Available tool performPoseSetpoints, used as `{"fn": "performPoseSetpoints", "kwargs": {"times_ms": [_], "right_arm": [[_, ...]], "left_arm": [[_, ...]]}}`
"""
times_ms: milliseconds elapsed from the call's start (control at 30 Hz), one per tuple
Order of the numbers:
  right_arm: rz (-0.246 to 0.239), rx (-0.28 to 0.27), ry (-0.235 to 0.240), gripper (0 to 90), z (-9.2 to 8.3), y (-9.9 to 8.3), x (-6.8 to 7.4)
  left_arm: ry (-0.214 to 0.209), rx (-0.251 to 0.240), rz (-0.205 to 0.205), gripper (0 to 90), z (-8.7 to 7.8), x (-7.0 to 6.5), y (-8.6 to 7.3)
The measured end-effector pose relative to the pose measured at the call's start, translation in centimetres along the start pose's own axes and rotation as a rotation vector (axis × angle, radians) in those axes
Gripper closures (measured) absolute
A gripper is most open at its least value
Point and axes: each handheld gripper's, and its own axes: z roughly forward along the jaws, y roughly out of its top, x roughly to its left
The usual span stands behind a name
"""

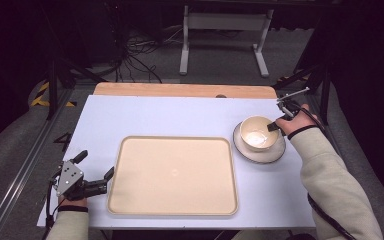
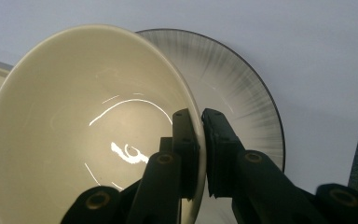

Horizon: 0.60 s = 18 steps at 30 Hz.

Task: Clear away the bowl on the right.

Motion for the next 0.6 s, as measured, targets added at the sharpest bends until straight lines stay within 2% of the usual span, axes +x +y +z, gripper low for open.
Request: {"fn": "performPoseSetpoints", "kwargs": {"times_ms": [600], "right_arm": [[-0.022,0.009,-0.007,84.0,-2.4,1.5,1.1]], "left_arm": [[0.001,0.002,0.001,0.3,0.0,0.0,0.0]]}}
